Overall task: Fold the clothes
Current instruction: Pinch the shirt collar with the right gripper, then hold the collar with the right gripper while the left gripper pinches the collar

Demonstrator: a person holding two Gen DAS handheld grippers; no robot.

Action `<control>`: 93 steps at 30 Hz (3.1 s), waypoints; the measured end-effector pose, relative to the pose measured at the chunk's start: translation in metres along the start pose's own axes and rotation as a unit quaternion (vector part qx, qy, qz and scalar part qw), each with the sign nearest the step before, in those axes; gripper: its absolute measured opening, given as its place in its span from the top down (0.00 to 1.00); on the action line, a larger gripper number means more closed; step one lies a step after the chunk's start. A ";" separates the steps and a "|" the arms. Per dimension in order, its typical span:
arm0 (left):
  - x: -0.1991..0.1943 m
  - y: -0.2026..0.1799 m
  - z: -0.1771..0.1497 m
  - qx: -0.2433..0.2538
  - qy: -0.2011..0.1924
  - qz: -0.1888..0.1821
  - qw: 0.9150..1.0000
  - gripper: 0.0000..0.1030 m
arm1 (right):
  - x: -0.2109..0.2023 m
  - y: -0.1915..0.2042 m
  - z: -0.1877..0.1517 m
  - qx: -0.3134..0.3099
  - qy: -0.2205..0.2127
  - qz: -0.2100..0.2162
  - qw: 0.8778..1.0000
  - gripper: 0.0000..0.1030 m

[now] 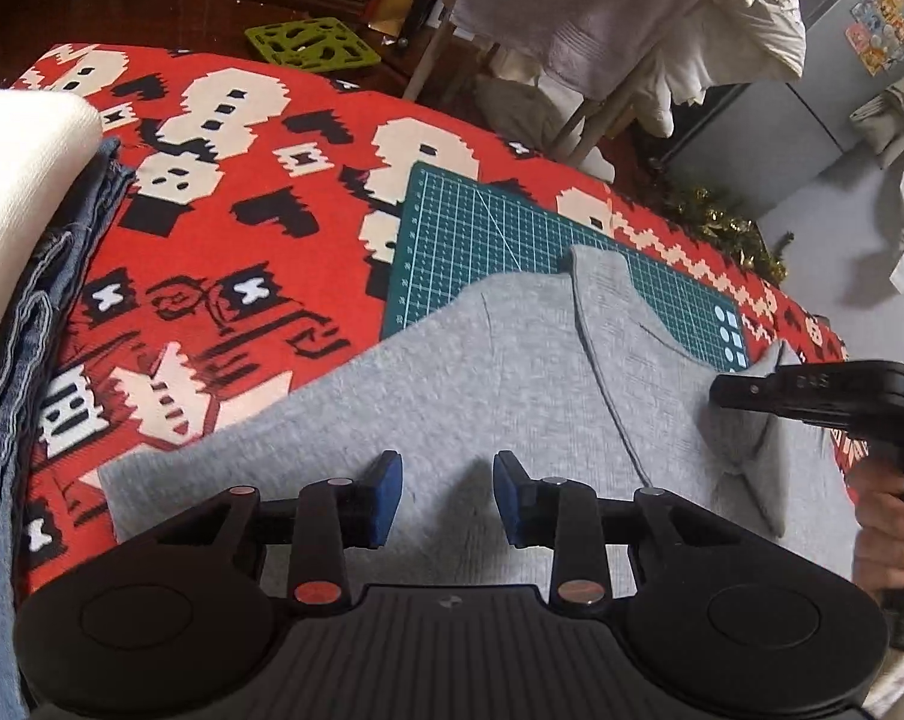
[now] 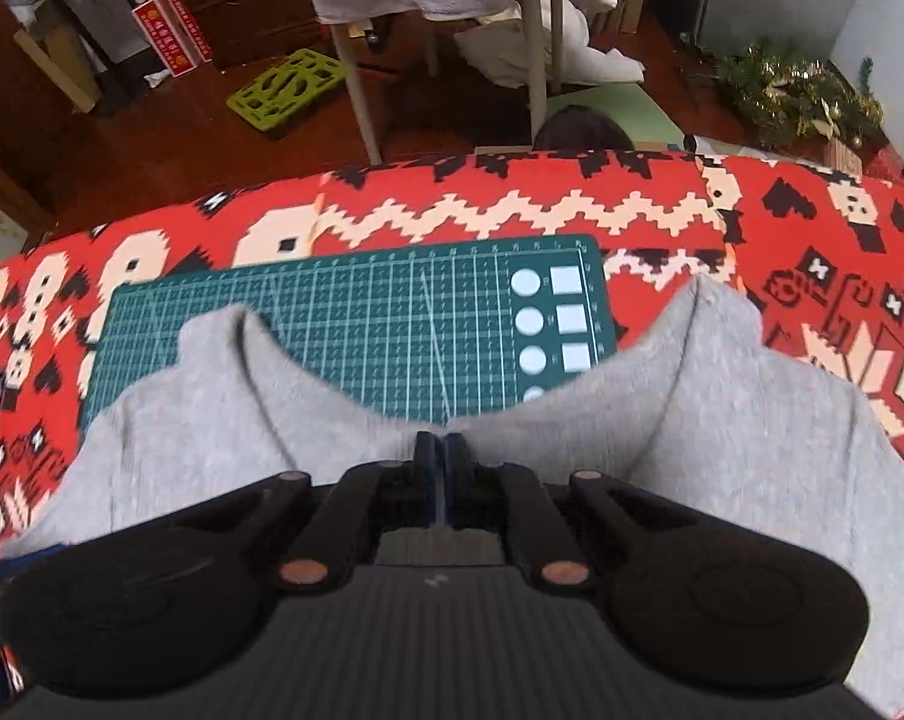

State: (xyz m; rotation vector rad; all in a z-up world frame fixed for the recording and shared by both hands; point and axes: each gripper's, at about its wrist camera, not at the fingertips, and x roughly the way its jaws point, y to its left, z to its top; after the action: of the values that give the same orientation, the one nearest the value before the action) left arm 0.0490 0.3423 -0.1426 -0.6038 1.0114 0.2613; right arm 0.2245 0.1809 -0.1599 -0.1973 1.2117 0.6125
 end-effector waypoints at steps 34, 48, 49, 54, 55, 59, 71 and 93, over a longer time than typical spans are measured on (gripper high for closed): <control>-0.008 0.015 0.013 0.006 -0.037 0.026 0.999 0.69 | 0.008 0.040 0.024 -0.026 0.001 0.082 0.996 0.97; -0.012 0.015 0.011 0.025 -0.033 0.028 0.999 0.69 | 0.004 0.030 0.046 -0.026 -0.017 0.048 0.998 0.97; -0.012 0.014 0.011 0.026 -0.034 0.027 0.999 0.69 | -0.006 0.020 0.044 -0.026 -0.019 0.045 0.998 0.97; -0.008 0.013 0.013 0.021 -0.029 0.028 0.999 0.69 | -0.034 -0.035 0.035 -0.005 -0.013 0.035 0.999 0.97; -0.007 0.012 0.013 0.021 -0.027 0.029 0.999 0.69 | -0.030 -0.041 0.032 0.000 -0.006 0.035 0.999 0.97; -0.006 0.007 0.010 0.025 -0.023 0.031 0.999 0.69 | -0.012 -0.047 0.020 0.003 0.018 0.044 0.999 0.97; -0.007 -0.002 0.009 0.046 -0.026 0.028 0.998 0.69 | -0.005 -0.056 0.029 0.023 0.000 0.045 0.999 0.96; 0.001 -0.010 0.040 0.057 -0.058 0.020 0.996 0.69 | -0.012 -0.092 0.044 0.076 -0.031 0.023 0.996 0.96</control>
State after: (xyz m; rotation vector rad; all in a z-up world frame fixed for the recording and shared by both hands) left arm 0.0822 0.3576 -0.1248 -0.4606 0.9195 0.2696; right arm 0.3067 0.1214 -0.1493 -0.0222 1.2004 0.5603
